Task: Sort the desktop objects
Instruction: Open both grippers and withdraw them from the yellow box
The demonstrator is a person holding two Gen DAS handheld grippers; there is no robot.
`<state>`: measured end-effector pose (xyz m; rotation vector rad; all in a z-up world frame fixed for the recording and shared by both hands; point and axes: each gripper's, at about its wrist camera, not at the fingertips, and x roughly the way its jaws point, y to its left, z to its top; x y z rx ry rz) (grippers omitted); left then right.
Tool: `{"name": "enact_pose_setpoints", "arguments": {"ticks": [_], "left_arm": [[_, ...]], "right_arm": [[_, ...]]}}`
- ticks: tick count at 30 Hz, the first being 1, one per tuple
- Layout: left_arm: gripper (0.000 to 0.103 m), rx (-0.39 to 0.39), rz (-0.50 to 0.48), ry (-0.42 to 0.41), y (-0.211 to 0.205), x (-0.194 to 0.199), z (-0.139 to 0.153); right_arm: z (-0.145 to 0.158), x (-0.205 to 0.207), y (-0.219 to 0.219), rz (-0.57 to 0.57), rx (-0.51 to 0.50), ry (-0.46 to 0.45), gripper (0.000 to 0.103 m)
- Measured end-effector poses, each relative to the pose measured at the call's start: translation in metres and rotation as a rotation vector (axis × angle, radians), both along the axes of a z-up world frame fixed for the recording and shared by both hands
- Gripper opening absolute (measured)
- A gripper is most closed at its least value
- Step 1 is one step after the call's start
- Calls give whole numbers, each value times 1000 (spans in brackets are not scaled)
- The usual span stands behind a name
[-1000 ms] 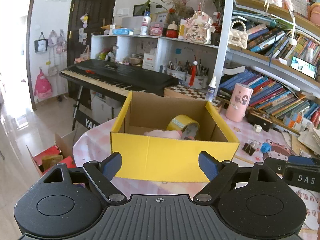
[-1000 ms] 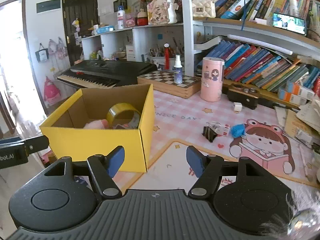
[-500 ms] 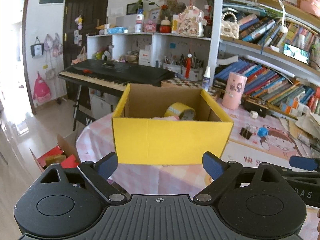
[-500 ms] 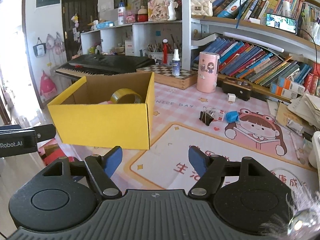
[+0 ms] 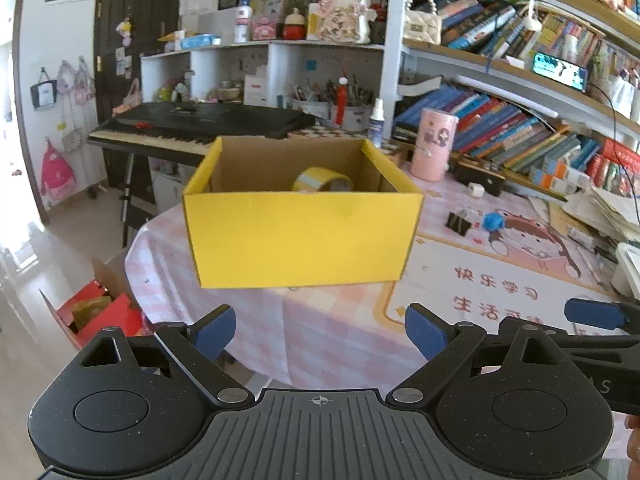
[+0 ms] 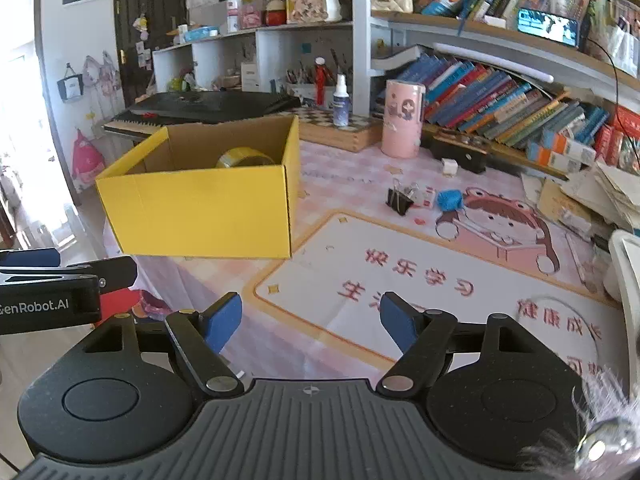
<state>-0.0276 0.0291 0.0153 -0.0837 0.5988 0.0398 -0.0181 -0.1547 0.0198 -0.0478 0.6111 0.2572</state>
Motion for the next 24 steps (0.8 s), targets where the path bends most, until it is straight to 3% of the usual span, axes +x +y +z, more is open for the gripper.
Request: {"name": "enact_pose_setpoints", "arguments": {"ticks": [24], "left_arm": [[94,4,-255,36,-70,20,-9]], "right_arm": [[-12,-20,-63,-222,-3,48,76]]}}
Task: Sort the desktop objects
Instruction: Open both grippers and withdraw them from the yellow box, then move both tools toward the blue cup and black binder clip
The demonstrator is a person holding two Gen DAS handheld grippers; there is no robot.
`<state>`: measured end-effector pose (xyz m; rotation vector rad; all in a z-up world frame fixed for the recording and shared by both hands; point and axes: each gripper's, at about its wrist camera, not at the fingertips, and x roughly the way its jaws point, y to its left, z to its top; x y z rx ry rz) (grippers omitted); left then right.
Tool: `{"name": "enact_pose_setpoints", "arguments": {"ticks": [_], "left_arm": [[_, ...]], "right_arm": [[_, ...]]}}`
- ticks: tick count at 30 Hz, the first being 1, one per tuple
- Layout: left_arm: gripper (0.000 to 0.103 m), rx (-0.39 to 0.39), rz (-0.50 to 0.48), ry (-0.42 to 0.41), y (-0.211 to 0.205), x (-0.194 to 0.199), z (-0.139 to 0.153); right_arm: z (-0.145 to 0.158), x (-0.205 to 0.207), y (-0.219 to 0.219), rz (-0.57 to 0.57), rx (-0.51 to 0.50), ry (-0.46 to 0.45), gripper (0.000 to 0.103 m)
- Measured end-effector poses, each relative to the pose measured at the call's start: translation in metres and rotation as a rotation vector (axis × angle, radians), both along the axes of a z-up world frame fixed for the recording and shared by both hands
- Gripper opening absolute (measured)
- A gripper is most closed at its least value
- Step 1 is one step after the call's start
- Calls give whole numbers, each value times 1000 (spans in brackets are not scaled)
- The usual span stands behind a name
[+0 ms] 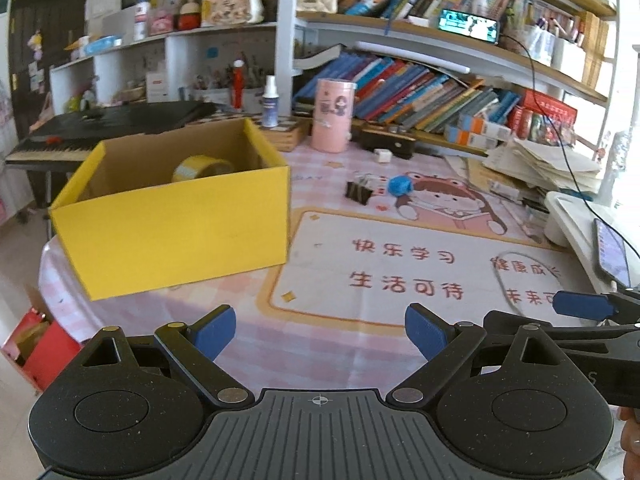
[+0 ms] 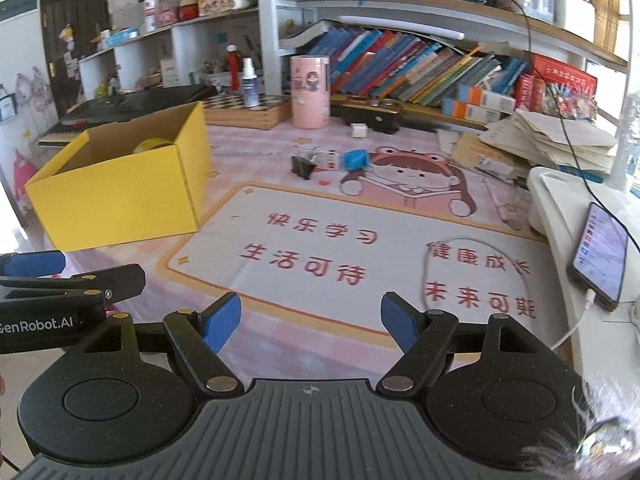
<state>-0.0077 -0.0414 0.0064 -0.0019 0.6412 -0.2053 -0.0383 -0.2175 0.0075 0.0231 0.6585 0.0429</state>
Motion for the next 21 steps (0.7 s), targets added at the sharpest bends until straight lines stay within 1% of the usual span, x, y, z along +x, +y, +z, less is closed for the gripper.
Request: {"name": "enact_pose_setpoints", "arguments": {"ticks": [5,10,16,21], "left_arm": [[94,8,-29,-8,-13,9,2],[94,9,-44,1,-24,23,1],[94,15,-54,5,-40,42,-1],[94,16,-45,5,-52,63,1]], "right_arm": [[1,6,-13,-34,5,5,76],[0,18,-23,-43,8,10,76],[0,40,-39,-53,13,24,76],[0,63,-51,-44,15,29,76]]}}
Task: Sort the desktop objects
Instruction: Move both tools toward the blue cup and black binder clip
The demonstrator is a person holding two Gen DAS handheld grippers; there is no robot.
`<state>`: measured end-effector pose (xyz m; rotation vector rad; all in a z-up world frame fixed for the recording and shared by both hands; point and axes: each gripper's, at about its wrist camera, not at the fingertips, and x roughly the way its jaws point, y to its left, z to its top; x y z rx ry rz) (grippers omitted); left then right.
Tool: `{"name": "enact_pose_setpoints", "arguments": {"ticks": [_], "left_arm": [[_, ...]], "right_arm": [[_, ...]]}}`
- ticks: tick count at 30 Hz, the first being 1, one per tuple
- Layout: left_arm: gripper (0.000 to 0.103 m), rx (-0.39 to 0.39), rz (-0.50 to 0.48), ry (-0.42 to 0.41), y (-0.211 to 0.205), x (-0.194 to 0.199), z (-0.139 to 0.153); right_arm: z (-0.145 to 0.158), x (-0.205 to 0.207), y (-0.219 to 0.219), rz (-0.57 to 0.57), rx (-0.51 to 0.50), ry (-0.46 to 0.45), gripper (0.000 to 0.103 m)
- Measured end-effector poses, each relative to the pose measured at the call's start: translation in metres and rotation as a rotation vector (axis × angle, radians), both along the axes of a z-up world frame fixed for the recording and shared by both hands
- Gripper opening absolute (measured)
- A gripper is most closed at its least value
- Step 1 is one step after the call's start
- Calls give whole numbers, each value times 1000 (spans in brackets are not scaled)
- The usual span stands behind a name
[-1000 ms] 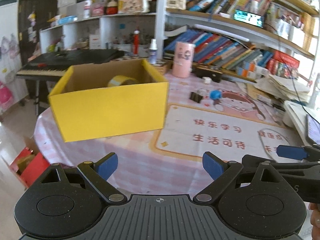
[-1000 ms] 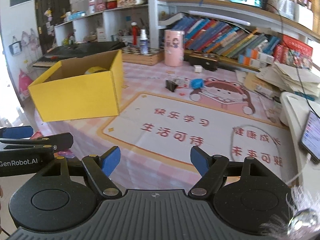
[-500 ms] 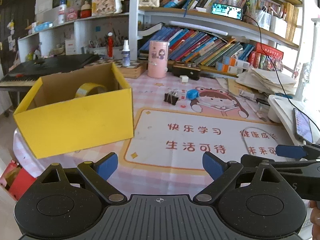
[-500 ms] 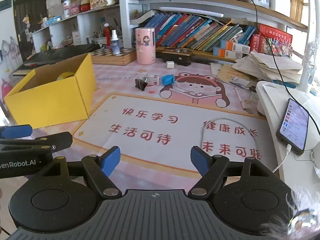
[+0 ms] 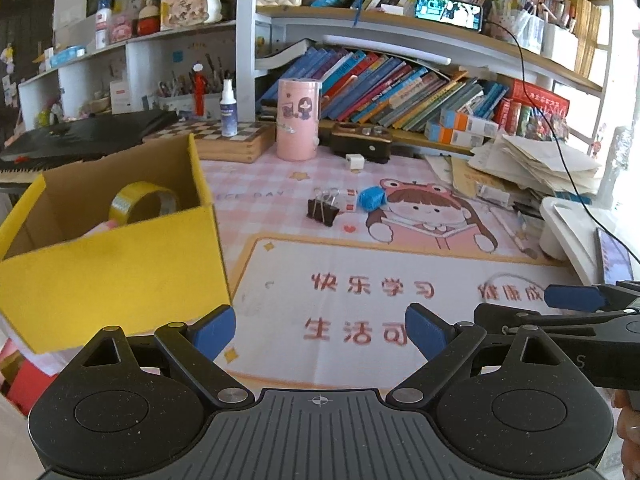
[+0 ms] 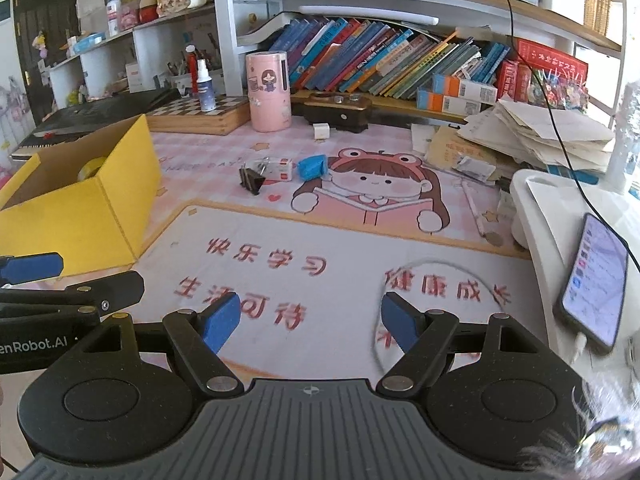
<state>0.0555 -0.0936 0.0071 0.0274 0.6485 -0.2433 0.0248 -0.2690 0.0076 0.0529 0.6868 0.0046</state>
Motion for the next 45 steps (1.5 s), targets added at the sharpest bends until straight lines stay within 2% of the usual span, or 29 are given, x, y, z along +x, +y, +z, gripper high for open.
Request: {"name": "enact_pose_setpoints", "arguments": {"ticks": [15,26,32,38,42,45], "left_arm": [[94,26,68,-17,-43,71,3],[94,62,120,44,-60,112,-9],[94,86,172,47,-67,138,-16],[92,57,222,67,-66,168,-24],[92,59,245,80,-65,180,-28],[92,63,262,92,-62,187,-30]], "right_arm": [[2,87,-44,39,40,-2,76],[-14,142,-60,112,36,29,76],[-25,175,-62,184,27,22,76],[-42,218,-61,271,7,13,75],[-49,244,-52,347,-30,-18,74],[-58,268,-45,369,-65,-6,72]]}}
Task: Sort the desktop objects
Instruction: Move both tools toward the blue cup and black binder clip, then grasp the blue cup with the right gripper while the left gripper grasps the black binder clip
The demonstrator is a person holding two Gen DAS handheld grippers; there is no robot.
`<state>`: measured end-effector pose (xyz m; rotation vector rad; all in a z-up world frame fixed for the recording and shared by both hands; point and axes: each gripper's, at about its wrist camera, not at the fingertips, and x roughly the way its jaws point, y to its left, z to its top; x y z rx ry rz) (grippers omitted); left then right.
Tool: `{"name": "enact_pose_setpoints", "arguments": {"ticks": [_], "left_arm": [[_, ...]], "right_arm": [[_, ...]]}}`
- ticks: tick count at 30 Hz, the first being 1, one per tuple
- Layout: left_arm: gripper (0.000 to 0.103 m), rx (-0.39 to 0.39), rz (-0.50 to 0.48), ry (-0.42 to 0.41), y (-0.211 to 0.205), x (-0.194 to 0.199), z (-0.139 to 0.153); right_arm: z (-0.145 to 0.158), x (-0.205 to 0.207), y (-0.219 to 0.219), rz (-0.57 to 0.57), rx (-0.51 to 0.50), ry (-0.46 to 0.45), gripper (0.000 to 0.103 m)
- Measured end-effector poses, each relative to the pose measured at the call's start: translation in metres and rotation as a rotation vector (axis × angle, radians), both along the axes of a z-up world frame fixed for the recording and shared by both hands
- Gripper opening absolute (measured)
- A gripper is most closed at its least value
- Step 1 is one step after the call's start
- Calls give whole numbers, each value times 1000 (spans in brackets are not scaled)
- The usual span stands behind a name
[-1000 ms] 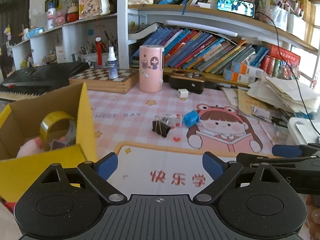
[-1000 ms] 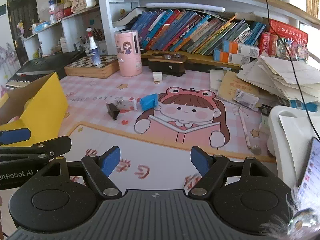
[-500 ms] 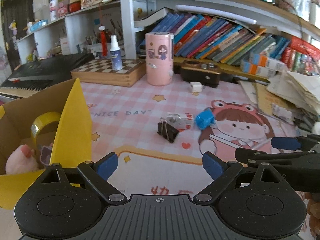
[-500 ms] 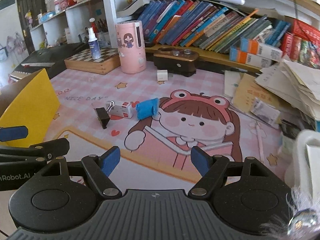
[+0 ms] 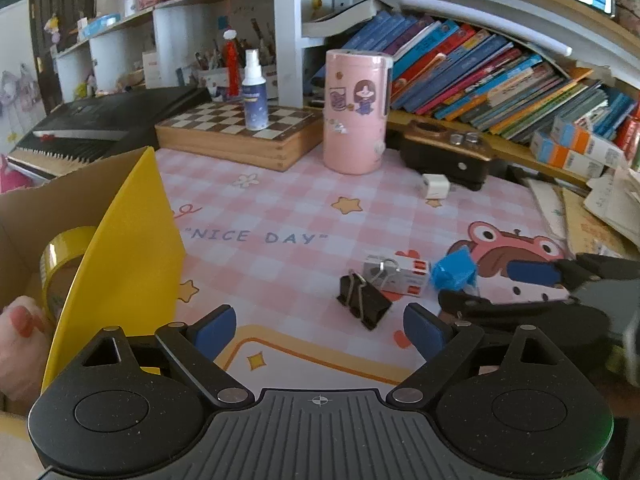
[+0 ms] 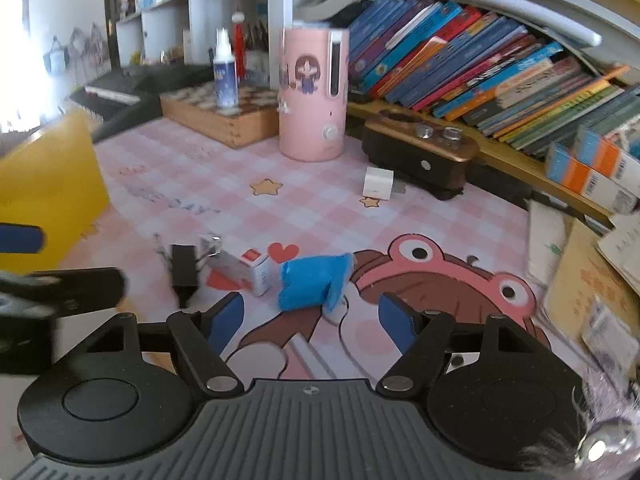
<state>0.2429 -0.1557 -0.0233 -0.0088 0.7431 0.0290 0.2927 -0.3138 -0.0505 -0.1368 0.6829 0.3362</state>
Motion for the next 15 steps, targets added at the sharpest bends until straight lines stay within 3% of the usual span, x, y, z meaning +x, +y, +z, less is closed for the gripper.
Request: {"name": "enact_pose_setpoints", "arguments": {"ticks": [6,9,15], "left_arm": [[92,-9,11,10,1,10,-3],[91,-14,6,11,-1,16,-6],[81,-29,-19,29,-10,32,-16]], "right_arm": [[-17,31,7,-4,-8,41,59],[-19,35,6,15,24,39,42],[-12,28,-5,-15,19,7,39]]}}
